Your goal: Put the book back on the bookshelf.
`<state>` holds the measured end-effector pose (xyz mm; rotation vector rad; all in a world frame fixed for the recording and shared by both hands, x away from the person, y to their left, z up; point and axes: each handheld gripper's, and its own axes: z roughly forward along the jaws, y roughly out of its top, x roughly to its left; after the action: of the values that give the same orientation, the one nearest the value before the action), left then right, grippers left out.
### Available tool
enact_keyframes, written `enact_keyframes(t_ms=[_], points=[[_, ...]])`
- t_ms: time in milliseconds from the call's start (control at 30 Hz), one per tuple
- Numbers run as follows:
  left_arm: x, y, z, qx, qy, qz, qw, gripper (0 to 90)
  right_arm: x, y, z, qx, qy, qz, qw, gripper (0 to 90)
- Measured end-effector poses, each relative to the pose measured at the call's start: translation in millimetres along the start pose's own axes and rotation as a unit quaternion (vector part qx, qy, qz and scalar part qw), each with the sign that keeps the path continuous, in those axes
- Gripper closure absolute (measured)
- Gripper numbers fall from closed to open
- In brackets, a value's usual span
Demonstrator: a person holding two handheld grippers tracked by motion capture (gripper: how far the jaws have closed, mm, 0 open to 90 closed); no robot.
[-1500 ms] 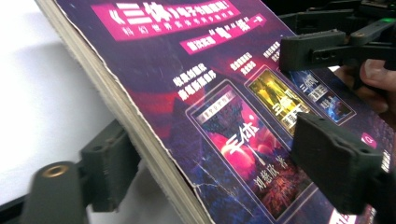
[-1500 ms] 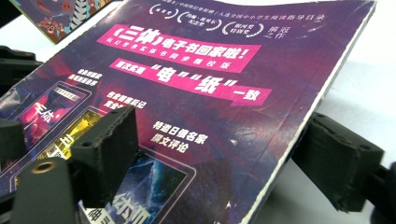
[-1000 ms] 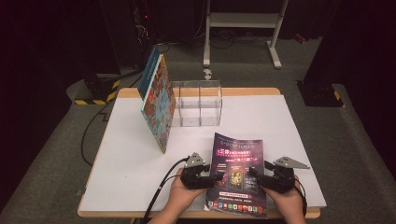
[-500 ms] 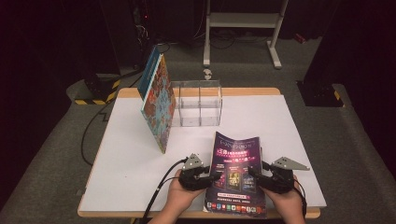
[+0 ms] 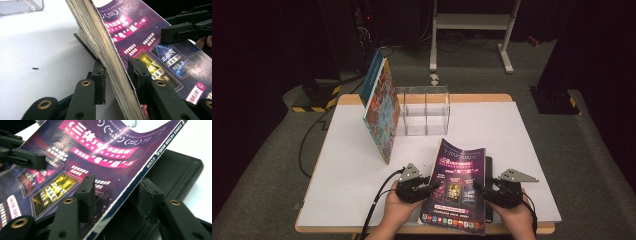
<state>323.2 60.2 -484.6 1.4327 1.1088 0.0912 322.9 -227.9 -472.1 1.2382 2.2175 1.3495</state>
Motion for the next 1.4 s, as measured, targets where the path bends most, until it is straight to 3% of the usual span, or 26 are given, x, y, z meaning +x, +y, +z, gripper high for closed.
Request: enact_keyframes(t_ms=[333, 600, 933, 1400], points=[[2.7, 10.2, -11.6, -0.024, 0.010, 0.004, 0.9996, 72.3, 8.2, 12.2, 5.8, -0.008, 0.015, 0.003, 0.9999, 63.0], [12.4, 24.3, -27.8, -0.051, 0.027, 0.011, 0.9983, 74.5, 22.6, 32.4, 19.5, -0.005, 0.026, -0.018, 0.9995, 65.2], [23.6, 40.5, -47.5, -0.094, 0.047, 0.004, 0.9944, 77.5, 41.2, 55.4, 39.5, -0.023, 0.045, -0.023, 0.9985, 68.7], [33.3, 55.0, -60.7, -0.137, 0.072, 0.018, 0.9878, 79.4, 54.9, 75.5, 60.3, -0.048, 0.054, -0.022, 0.9971, 72.0]])
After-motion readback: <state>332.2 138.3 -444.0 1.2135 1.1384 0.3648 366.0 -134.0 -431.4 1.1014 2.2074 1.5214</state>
